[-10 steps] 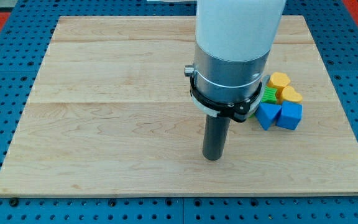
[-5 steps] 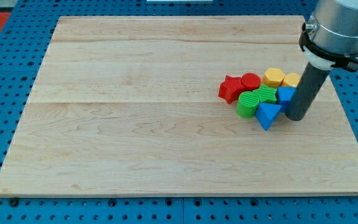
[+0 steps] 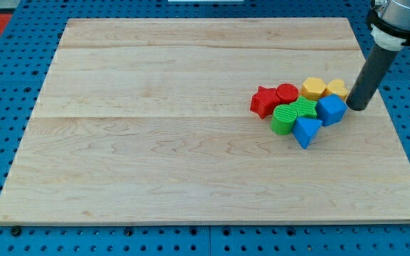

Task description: Place the red star at the left of the green circle

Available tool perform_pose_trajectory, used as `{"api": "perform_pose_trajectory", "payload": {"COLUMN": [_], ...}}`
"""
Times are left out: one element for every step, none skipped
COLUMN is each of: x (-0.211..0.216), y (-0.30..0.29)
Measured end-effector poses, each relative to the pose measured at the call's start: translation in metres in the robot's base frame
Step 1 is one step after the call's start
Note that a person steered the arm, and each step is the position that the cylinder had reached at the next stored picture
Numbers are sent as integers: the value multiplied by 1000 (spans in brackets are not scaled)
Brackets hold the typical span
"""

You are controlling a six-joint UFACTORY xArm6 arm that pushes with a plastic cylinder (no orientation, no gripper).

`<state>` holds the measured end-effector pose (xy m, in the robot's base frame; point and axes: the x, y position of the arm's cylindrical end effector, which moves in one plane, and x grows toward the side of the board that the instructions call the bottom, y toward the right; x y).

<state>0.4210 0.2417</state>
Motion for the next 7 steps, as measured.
{"api": "perform_pose_trajectory", "payload": {"x": [-5,-22,-31,-21,11,24,32], "y": [-49,-121,-145,-163,-174,-191,-243]}}
